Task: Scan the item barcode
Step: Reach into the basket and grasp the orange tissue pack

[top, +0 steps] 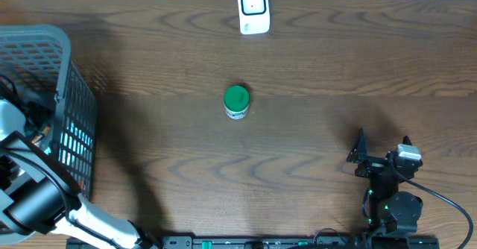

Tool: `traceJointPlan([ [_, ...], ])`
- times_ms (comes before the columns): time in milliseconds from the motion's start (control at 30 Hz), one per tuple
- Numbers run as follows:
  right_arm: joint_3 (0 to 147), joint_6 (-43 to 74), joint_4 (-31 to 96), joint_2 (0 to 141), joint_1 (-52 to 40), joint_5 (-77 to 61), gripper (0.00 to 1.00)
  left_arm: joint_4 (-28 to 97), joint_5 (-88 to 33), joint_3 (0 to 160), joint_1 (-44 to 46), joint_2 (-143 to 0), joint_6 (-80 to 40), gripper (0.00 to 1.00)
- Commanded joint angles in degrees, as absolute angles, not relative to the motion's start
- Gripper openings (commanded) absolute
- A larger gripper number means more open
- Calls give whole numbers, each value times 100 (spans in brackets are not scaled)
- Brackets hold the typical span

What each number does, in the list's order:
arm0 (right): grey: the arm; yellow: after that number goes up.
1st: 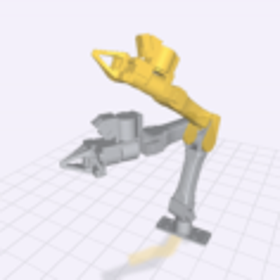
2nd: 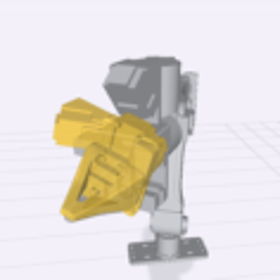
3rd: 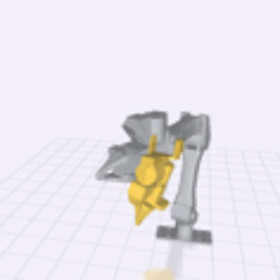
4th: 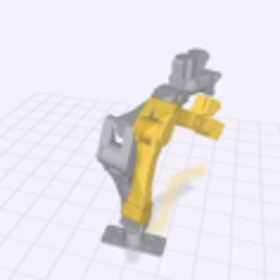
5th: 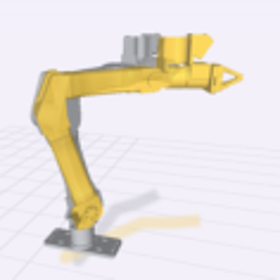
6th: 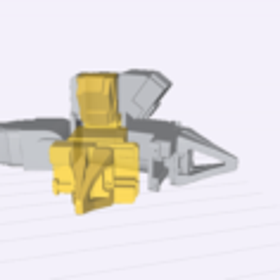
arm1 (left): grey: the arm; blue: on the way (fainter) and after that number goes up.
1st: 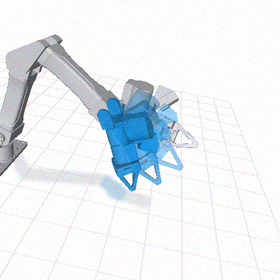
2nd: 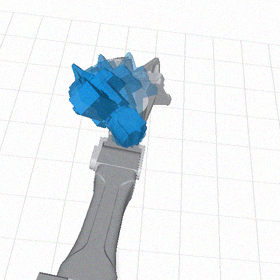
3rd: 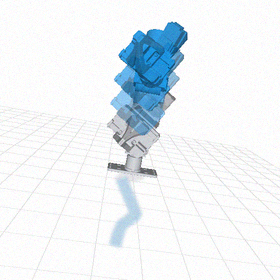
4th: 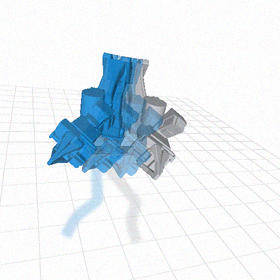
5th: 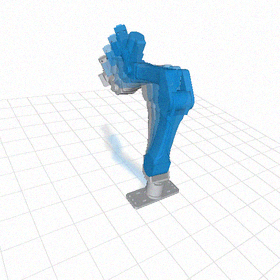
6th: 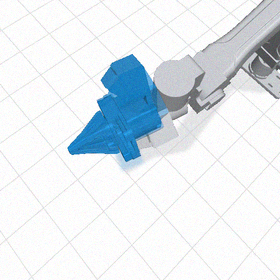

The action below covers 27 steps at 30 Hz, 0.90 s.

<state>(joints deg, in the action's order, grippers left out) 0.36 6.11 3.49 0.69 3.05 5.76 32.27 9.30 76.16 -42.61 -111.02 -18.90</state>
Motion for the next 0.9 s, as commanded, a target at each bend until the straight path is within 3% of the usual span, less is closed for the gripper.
traceJointPlan([
  [0, 32, 679, 368, 38, 344, 569, 99, 3144, 768, 7459, -4259, -11153, -1763, 97],
  [300, 32, 679, 368, 38, 344, 569, 99, 3057, 770, 7247, -4259, -11498, -1782, 99],
  [367, 32, 679, 368, 38, 344, 569, 99, 3087, 773, 7249, -4259, -11544, -1778, 90],
  [633, 32, 679, 368, 38, 344, 569, 99, 3295, 915, 7308, -4285, -11327, -1758, 72],
  [867, 32, 679, 368, 38, 344, 569, 99, 3959, 1114, 7682, -4333, -10545, -1763, 70],
])
